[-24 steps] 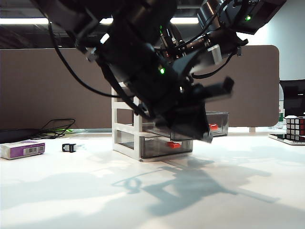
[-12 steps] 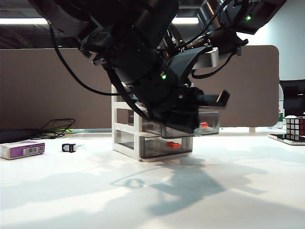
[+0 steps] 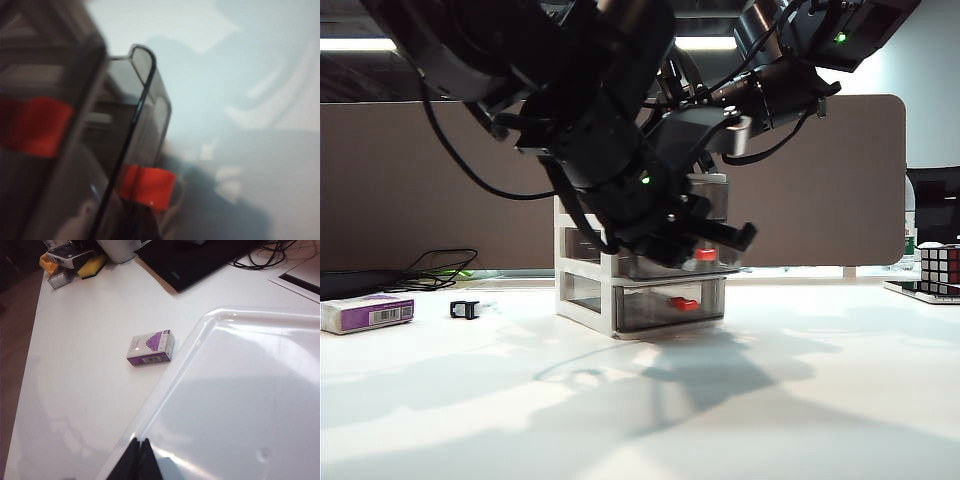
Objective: Open the second layer of the drawer on the table, pick up the earphone case on the table and put it in, and finally close the drawer.
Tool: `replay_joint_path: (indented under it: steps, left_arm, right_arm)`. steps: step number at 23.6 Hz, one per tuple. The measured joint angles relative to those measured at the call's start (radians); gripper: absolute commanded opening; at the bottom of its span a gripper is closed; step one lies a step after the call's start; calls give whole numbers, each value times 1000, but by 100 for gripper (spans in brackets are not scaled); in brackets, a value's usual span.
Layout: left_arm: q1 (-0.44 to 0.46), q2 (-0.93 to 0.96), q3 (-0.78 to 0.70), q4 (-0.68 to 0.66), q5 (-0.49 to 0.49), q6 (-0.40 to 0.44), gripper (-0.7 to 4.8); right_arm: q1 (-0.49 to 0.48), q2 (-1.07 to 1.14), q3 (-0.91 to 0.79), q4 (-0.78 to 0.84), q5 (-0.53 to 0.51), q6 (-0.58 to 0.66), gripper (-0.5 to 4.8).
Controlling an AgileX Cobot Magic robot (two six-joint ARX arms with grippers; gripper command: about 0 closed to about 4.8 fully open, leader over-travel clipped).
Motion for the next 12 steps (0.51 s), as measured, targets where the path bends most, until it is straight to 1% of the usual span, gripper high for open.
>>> replay_joint_path:
  steps: [5, 9, 12]
  left_arm:
    - [12, 0, -1, 0, -48, 18, -5]
    - [16, 1, -2, 7, -95, 60, -6]
    - [16, 2, -2, 8, -109, 77, -5]
  right_arm:
    - [0, 1, 0, 0, 3, 3, -5]
    - [0, 1, 0, 4, 10, 7, -5]
    - [0, 1, 1, 6, 11, 8, -5]
